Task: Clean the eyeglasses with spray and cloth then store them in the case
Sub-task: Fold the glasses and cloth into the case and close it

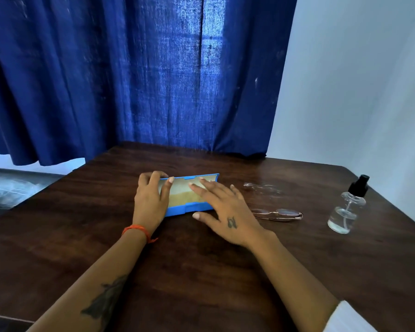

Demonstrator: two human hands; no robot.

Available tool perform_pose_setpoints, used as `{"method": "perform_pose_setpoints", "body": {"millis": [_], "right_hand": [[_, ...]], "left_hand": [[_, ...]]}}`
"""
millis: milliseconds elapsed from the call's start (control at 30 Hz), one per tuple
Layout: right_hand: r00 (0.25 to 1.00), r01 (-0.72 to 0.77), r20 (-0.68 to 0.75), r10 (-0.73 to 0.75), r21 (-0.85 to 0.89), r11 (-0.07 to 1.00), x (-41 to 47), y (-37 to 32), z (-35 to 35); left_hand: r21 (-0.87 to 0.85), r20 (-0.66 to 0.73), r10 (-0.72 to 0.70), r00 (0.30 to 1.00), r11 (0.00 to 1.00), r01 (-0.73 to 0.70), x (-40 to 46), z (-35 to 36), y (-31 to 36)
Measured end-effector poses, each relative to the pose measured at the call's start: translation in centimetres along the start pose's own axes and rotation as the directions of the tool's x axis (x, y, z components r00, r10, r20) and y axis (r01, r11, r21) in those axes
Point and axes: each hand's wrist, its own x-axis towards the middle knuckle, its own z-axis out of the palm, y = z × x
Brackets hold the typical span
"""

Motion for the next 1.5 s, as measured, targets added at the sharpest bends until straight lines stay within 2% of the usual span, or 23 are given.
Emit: {"method": "perform_pose_setpoints", "body": {"millis": [133, 200, 267, 400, 633, 833, 1067, 1300, 1400, 1500], "right_hand": [[0.951, -0.044, -0.308, 0.024, -0.056, 0.997, -3.7, 2.8, -1.7], [0.932, -0.119, -0.358, 0.057, -0.156, 0.980, -6.3, 4.1, -2.2], [0.939, -0.203, -0.326, 0.113, -0.256, 0.945, -8.6, 5.1, -2.5], [0.935, -0.340, -0.206, 0.288, -0.302, 0.890, -9.8, 6.3, -2.9], [0.925, -0.381, -0.151, 0.350, -0.406, 0.831, -8.0, 6.7, -2.9], [0.919, -0.394, -0.161, 0.361, -0.438, 0.808, -7.0, 7.0, -2.9], [0.955, -0.276, -0.245, 0.170, -0.514, 0.812, -7.3, 7.5, -3.0], [0.911, -0.134, -0.400, -0.101, -0.518, 0.845, -5.7, 5.5, -3.2], [0.899, -0.035, -0.385, -0.210, -0.541, 0.840, -3.5, 3.9, -2.5], [0.902, 0.070, -0.310, -0.301, -0.583, 0.809, -1.4, 2.8, -1.4]], "left_hand": [[0.043, 0.028, 0.106, 0.994, 0.993, -0.107, 0.0, 0.0, -0.1], [0.052, 0.051, 0.175, 0.983, 0.983, -0.177, -0.1, 0.0, -0.1], [0.045, 0.075, 0.228, 0.971, 0.972, -0.232, -0.1, 0.1, -0.2], [0.043, 0.105, 0.252, 0.962, 0.965, -0.258, -0.1, 0.0, -0.4], [0.054, 0.149, 0.250, 0.957, 0.964, -0.260, -0.2, -0.1, -0.2], [0.068, 0.159, 0.254, 0.954, 0.961, -0.268, -0.3, -0.2, -0.1], [0.056, 0.178, 0.233, 0.956, 0.968, -0.246, -0.2, 0.0, -0.1], [0.010, 0.174, 0.216, 0.961, 0.975, -0.221, -0.3, 0.2, 0.0], [0.002, 0.171, 0.211, 0.963, 0.977, -0.214, -0.3, 0.3, -0.1], [-0.008, 0.175, 0.220, 0.960, 0.975, -0.222, -0.3, 0.3, -0.2]]}}
